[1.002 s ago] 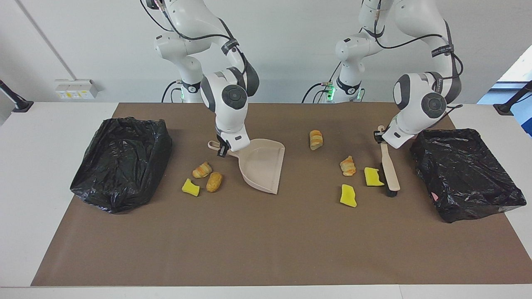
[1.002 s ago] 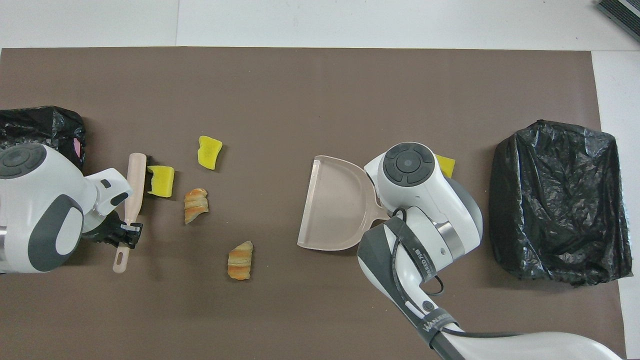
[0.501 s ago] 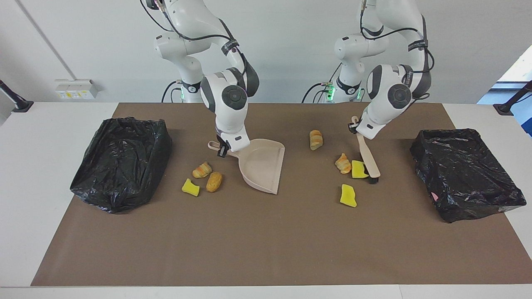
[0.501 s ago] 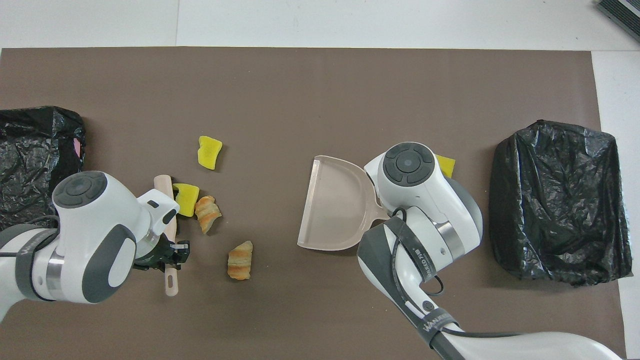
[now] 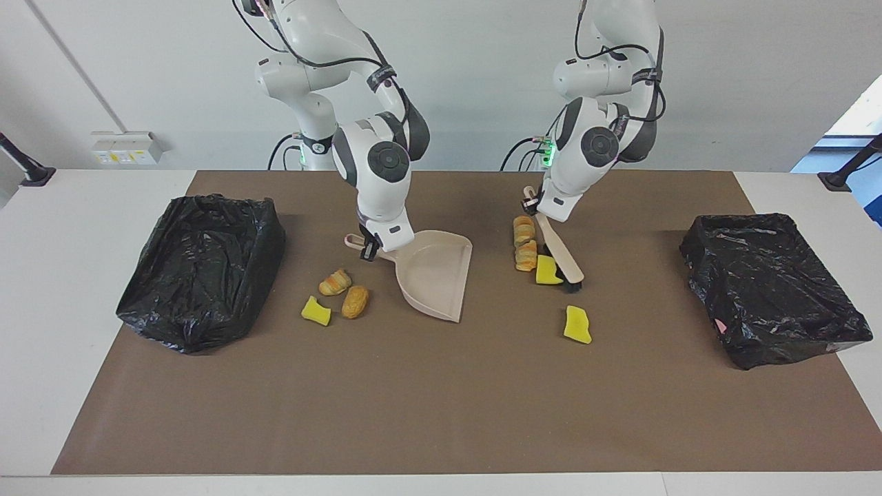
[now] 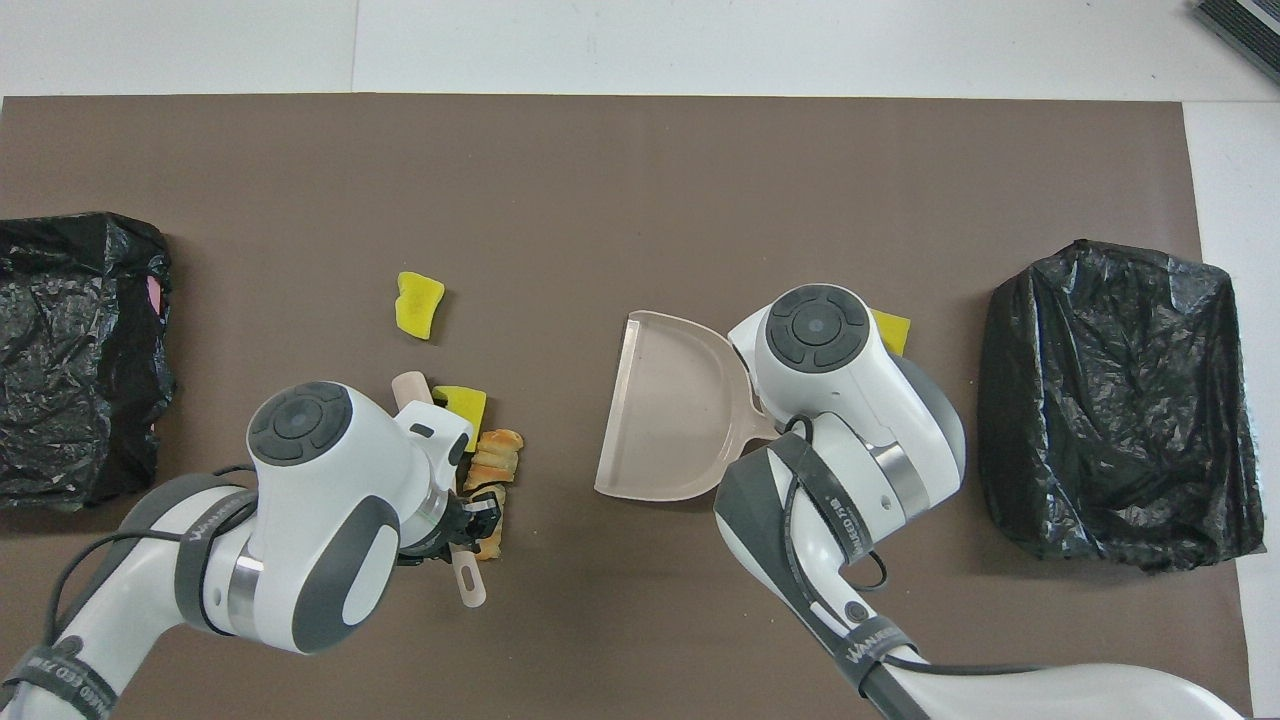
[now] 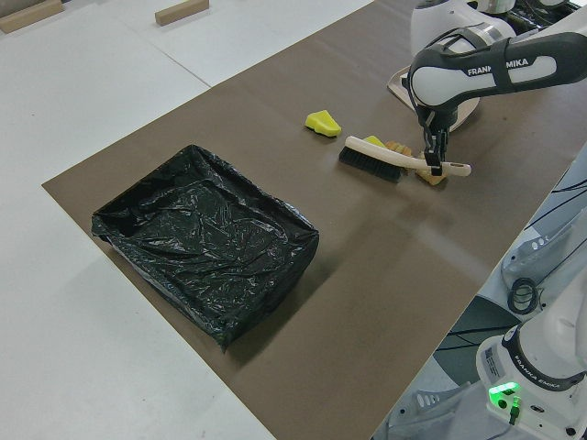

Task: Sweep and dump trash in bin
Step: 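Sweep the bread and sponge pieces toward the dustpan with the left gripper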

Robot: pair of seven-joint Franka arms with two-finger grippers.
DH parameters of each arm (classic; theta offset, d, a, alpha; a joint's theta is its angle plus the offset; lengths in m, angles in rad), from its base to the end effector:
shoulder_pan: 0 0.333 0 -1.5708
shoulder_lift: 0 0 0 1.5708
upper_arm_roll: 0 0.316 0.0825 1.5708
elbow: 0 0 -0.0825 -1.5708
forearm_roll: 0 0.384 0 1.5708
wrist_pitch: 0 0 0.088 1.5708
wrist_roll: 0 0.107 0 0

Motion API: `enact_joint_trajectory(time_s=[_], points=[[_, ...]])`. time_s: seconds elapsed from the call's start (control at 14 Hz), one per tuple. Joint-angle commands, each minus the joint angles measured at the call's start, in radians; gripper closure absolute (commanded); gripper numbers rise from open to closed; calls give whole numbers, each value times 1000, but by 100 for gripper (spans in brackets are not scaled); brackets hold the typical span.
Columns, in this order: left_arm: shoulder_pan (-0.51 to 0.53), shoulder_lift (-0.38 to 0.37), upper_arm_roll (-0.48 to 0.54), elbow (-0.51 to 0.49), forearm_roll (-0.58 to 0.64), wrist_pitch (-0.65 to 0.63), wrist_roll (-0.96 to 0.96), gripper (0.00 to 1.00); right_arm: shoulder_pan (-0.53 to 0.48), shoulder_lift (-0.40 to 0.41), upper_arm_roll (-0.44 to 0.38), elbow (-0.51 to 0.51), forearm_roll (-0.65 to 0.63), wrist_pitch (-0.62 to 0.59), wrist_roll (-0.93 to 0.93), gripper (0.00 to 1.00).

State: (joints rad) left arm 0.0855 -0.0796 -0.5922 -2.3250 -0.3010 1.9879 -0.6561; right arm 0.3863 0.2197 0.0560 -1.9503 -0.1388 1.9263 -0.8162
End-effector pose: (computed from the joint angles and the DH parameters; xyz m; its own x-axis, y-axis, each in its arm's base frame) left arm 0.4006 -0.2434 0.3483 0.8951 0.2971 -0.3325 0.3080 -0.9512 -0.0208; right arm 0.5224 0.2356 0.3505 0.2253 0.9440 -0.2410 0.9605 -0.2566 -0.1071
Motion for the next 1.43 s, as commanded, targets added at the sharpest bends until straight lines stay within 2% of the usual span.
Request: enact_joint_trajectory(time_s=[0.0,0.14,0.21,0.29,0.72,0.86,1.15,1.36], points=[[5,3,-50,5,-20,49,-77,100,-9,1,5,-1,-12,17,-18,100],[10,52,-49,77,-20,52,-118,100,-10,1,5,-1,-12,17,-20,100],[7,88,-47,131,-17,25,-131,100,-10,1,5,-1,-12,17,-20,100],[13,89,-46,162,-15,-18,-128,100,-10,1,5,1,-12,17,-20,100],[61,-20,-40,161,-3,-311,-145,100,-17,3,5,1,-28,26,-96,100],[71,-75,-41,127,-3,-392,-146,100,-15,4,5,-1,-42,51,-139,100],[43,-228,-46,-37,-7,-376,-136,100,-21,4,4,-4,-47,51,-185,100],[11,-244,-47,-103,-61,-350,-135,100,-18,4,5,-4,-51,45,-187,100]])
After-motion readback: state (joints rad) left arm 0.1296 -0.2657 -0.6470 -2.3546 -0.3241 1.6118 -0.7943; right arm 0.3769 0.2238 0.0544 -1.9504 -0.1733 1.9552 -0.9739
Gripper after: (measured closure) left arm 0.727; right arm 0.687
